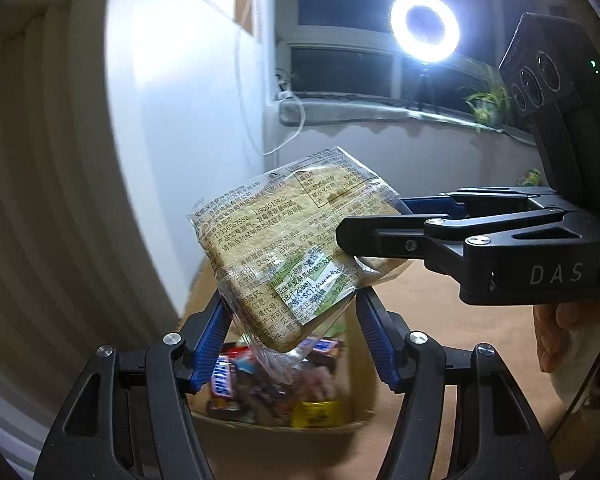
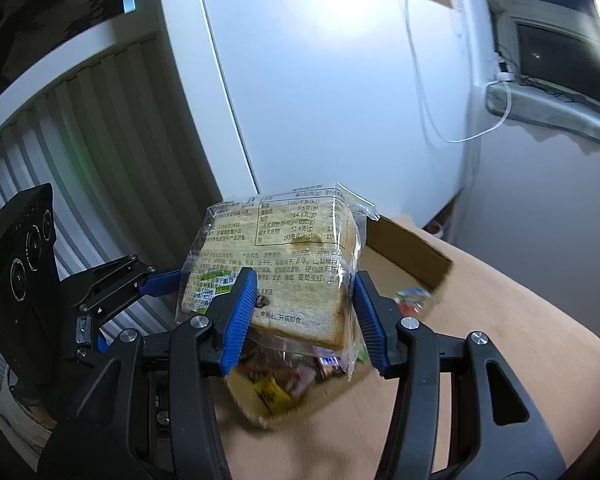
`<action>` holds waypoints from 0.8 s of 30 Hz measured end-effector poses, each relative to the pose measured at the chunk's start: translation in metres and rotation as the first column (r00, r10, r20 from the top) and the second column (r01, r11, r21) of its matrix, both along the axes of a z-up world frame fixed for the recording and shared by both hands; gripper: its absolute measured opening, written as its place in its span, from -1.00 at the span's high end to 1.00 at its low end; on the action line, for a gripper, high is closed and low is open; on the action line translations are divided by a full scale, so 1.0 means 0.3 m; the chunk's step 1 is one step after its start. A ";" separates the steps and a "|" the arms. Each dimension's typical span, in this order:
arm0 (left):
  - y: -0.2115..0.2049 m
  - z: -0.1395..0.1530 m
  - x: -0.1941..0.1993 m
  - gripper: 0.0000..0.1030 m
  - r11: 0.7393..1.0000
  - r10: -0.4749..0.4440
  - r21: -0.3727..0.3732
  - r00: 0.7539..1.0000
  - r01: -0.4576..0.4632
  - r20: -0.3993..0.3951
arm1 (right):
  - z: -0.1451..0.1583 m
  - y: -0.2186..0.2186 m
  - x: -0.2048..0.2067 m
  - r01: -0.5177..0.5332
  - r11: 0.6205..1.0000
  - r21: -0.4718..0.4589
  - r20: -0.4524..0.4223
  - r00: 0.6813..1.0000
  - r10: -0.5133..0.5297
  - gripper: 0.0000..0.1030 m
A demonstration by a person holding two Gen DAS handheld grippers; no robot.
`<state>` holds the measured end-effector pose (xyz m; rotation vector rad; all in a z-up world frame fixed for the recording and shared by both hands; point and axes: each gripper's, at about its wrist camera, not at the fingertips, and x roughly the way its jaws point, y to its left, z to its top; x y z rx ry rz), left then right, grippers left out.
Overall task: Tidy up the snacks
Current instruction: 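Lower the bread pack into the box and open both grippers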
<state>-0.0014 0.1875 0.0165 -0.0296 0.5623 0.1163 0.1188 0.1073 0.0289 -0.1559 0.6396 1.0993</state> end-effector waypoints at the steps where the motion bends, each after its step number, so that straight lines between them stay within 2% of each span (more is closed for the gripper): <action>1: 0.015 -0.014 0.011 -0.31 1.000 0.002 -0.007 1.000 -0.002 -0.014 | -0.033 0.022 0.016 -0.002 1.000 -0.028 -0.005 1.000 0.002 -0.11; 3: 0.044 -0.050 0.014 -0.62 1.000 0.028 0.001 0.999 -0.028 -0.037 | -0.076 0.019 0.013 0.050 0.997 -0.058 0.047 0.998 -0.048 -0.30; 6: 0.094 -0.104 -0.014 -0.62 0.997 0.070 -0.030 0.996 -0.072 -0.062 | -0.112 -0.028 -0.020 0.097 0.994 -0.051 0.104 0.990 -0.092 -0.56; 8: 0.127 -0.121 -0.048 -0.62 0.993 0.097 -0.068 0.993 -0.101 -0.064 | -0.126 -0.079 -0.043 0.143 0.989 -0.030 0.120 0.983 -0.138 -0.64; 9: 0.138 -0.122 -0.063 -0.63 0.991 0.107 -0.079 0.993 -0.112 -0.056 | -0.130 -0.099 -0.054 0.155 0.988 -0.026 0.127 0.980 -0.151 -0.81; 11: 0.157 -0.118 -0.094 -0.69 0.986 0.136 -0.093 0.990 -0.139 -0.035 | -0.133 -0.147 -0.086 0.196 0.980 -0.022 0.163 0.968 -0.190 -0.99; 17: 0.149 -0.066 -0.137 -0.78 0.976 0.157 -0.164 0.986 -0.145 0.058 | -0.119 -0.288 -0.167 0.340 0.940 -0.003 0.257 0.909 -0.328 -1.00; 19: 0.117 -0.048 -0.136 -1.00 0.976 0.145 -0.176 0.984 -0.126 0.105 | -0.116 -0.331 -0.184 0.361 0.932 0.017 0.259 0.899 -0.353 -1.00; 22: 0.070 -0.023 -0.128 -0.99 0.977 0.127 -0.193 0.979 -0.095 0.162 | -0.122 -0.419 -0.215 0.437 0.899 0.038 0.221 0.873 -0.434 -1.00; 24: 0.018 -0.016 -0.109 -0.99 0.980 0.118 -0.180 0.980 -0.089 0.162 | -0.130 -0.463 -0.228 0.474 0.880 0.031 0.199 0.860 -0.470 -1.00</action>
